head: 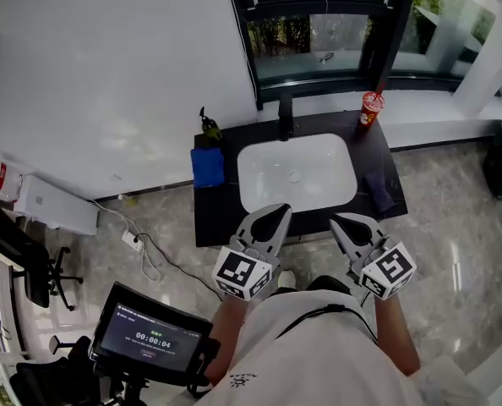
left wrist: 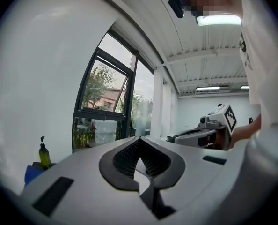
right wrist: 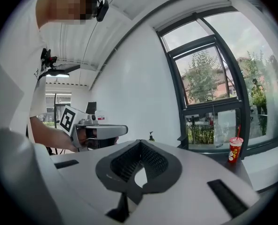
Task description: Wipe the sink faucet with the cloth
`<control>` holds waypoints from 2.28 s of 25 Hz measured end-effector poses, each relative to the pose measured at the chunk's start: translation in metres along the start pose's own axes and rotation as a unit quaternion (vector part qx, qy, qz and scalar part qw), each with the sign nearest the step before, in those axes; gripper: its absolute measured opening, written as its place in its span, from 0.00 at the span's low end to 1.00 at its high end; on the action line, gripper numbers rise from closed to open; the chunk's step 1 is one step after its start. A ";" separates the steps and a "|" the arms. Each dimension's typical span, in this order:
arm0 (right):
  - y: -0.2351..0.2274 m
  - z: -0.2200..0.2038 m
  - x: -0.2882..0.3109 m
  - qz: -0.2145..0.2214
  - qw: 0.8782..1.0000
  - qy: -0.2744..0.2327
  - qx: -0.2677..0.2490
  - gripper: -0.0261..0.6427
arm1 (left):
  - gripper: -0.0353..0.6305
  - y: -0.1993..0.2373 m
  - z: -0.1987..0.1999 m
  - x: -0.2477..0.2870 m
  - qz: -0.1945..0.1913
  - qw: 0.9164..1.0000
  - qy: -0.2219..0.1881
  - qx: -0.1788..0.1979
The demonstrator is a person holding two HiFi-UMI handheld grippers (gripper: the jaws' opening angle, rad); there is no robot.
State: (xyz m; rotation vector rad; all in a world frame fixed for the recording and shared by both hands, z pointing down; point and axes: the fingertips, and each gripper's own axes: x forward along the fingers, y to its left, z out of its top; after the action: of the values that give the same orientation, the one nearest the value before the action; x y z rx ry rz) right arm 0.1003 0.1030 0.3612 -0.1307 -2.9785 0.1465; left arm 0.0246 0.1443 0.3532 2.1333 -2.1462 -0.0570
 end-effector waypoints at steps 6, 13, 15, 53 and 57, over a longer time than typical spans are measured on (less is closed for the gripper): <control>-0.019 -0.012 0.023 -0.006 1.000 0.018 0.017 0.04 | 0.04 0.027 -0.007 0.018 -0.003 1.000 0.007 -0.015; -0.070 -0.011 0.056 0.007 0.999 0.013 0.030 0.04 | 0.04 0.055 -0.019 0.063 0.004 0.999 0.028 -0.020; -0.086 -0.009 0.064 0.017 0.999 0.013 0.027 0.04 | 0.04 0.063 -0.022 0.080 0.010 0.999 0.034 -0.020; -0.223 -0.120 -0.038 -0.266 0.954 0.107 0.086 0.04 | 0.04 -0.067 -0.125 0.257 -0.320 0.929 0.172 0.076; -0.230 -0.155 -0.061 -0.306 0.937 0.137 0.093 0.04 | 0.04 -0.098 -0.152 0.262 -0.362 0.910 0.188 0.077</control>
State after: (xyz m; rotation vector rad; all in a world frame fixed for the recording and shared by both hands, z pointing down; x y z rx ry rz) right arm 0.1664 -0.1164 0.5278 0.7283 -2.5621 0.2981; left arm 0.1379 -0.1097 0.5075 2.6363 -1.1060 0.4338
